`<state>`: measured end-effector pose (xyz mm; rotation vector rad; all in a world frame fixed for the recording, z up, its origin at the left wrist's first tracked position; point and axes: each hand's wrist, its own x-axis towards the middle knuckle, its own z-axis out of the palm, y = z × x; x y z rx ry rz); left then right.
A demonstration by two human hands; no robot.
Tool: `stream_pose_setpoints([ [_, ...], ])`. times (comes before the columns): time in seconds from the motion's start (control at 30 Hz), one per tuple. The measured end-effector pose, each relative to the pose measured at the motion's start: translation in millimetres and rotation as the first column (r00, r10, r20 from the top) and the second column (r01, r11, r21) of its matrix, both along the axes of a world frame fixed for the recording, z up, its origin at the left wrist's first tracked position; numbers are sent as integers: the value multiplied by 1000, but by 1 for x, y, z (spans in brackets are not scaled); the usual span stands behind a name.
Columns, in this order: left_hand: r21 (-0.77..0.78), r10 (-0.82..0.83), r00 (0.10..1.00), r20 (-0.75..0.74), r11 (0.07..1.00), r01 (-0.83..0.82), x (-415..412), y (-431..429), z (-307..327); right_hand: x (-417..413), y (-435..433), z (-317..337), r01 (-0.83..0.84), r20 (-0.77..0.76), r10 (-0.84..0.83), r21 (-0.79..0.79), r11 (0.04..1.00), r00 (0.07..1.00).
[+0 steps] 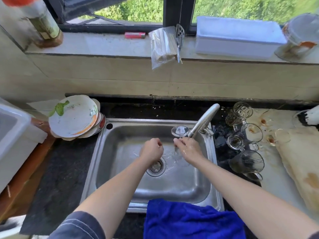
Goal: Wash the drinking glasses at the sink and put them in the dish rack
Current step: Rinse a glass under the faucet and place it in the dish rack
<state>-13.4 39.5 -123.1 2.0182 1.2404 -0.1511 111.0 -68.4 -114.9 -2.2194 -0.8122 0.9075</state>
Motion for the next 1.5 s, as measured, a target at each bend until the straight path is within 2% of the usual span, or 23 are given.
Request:
stream_pose_setpoints([
  [0.17,60,-267,963,30,962,265,34,-35,25,10,-44,19,140,-36,-139,7,990,990],
  [0.33,128,-445,891,89,892,433,67,-82,60,27,-106,58,317,-11,-319,154,936,948],
  [0.6,381,-670,736,97,708,594,125,-185,129,59,-236,140,502,17,-544,361,785,839],
  [0.73,440,-736,668,108,638,631,149,-263,160,68,-328,169,611,22,-683,425,668,731],
  [1.03,507,-920,378,108,378,775,189,-478,184,50,-565,187,776,49,-893,475,416,448],
  [1.33,509,-991,-52,124,18,861,218,-680,183,11,-754,173,899,120,-983,401,176,139],
  [1.5,494,-962,-257,96,-178,851,223,-785,166,-14,-840,162,935,160,-984,354,-13,-74],
])
